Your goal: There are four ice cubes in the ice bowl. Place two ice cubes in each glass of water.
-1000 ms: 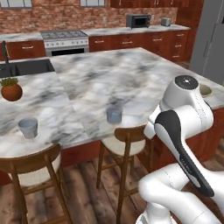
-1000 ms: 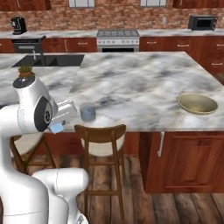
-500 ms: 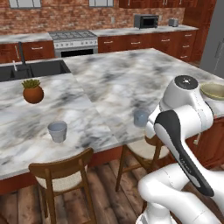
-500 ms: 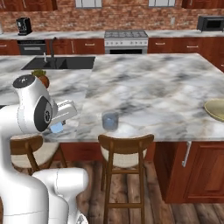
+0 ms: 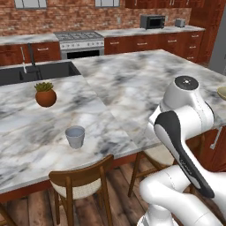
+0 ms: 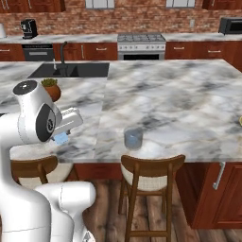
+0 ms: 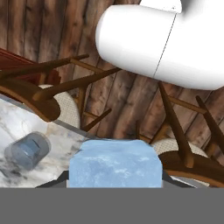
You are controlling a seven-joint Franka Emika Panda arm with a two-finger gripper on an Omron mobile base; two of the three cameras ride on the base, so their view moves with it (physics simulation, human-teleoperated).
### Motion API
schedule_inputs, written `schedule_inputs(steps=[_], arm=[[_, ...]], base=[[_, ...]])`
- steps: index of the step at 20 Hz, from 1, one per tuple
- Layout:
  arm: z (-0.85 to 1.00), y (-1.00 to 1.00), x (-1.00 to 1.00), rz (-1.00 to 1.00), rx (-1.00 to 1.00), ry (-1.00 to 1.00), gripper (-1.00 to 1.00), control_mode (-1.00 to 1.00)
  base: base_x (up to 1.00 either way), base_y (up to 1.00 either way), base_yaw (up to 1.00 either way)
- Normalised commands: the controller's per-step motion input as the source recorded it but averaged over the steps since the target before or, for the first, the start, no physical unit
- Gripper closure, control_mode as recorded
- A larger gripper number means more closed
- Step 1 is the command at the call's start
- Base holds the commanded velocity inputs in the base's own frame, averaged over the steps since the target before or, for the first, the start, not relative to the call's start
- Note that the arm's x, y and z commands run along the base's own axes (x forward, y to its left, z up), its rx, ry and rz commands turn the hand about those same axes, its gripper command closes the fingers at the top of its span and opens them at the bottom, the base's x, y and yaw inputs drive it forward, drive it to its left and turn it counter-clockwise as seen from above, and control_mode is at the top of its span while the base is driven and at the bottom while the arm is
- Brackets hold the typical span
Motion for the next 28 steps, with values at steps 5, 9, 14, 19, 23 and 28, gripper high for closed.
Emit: schedule_inputs(steps=[5,9,14,19,23,28], arm=[[0.0,0.0,0.0,0.0,0.0,0.0,1.0,1.0],[0.0,0.0,0.0,0.0,0.0,0.0,1.0,1.0],[0.05,0.06,0.12,0.0,0.0,0.0,1.0,-1.0],[0.05,0.22,0.75,0.15,0.01,0.0,1.0,-1.0],[0.0,0.16,0.88,0.29,0.07,0.0,1.0,-1.0],[0.0,0.19,0.63,0.36,0.03,0.0,1.0,-1.0]], base=[[0.54,0.22,0.0],[0.68,0.23,0.0],[0.49,0.2,0.0],[0.0,0.0,0.0],[0.0,0.0,0.0],[0.0,0.0,0.0]])
